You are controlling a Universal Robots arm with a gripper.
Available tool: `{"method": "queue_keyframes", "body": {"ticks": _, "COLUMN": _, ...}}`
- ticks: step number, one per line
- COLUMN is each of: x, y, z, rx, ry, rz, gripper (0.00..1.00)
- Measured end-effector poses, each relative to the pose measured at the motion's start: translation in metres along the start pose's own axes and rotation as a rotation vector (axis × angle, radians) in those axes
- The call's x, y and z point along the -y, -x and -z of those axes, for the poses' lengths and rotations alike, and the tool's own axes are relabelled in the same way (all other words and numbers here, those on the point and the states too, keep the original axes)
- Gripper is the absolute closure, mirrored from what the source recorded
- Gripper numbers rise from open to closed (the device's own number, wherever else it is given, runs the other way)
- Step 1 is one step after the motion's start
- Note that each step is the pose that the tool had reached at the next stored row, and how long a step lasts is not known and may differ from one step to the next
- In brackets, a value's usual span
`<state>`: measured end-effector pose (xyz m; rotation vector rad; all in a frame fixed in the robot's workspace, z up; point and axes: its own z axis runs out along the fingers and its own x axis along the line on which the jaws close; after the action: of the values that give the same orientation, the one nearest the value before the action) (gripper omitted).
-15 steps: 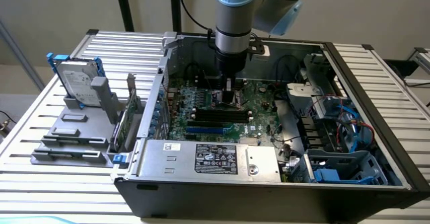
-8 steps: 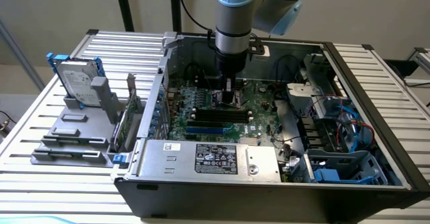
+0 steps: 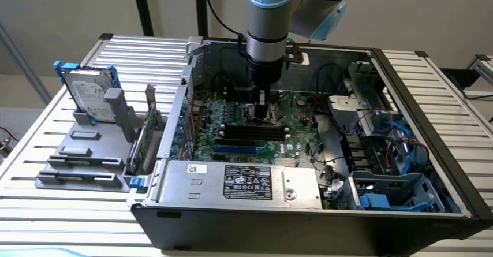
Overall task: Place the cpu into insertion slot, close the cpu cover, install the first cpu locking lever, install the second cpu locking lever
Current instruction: 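Place the cpu into insertion slot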
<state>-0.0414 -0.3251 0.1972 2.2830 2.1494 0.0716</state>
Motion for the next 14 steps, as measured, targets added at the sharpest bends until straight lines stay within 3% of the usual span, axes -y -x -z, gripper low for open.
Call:
{"method": "queue_keyframes", "body": {"ticks": 3, "x": 0.0, "y": 0.0, "z": 0.0, "rx": 0.0003, "ry": 0.0002, "rz": 0.0, "gripper": 0.44}}
{"method": "queue_keyframes", "body": {"ticks": 4, "x": 0.0, "y": 0.0, "z": 0.0, "rx": 0.0003, "ry": 0.0002, "rz": 0.0, "gripper": 0.38}}
{"method": "queue_keyframes", "body": {"ticks": 9, "x": 0.0, "y": 0.0, "z": 0.0006, "rx": 0.0003, "ry": 0.0004, "rz": 0.0, "gripper": 0.38}}
{"method": "queue_keyframes", "body": {"ticks": 14, "x": -0.0003, "y": -0.0003, "z": 0.0097, "rx": 0.0004, "ry": 0.0003, "rz": 0.0, "gripper": 0.38}}
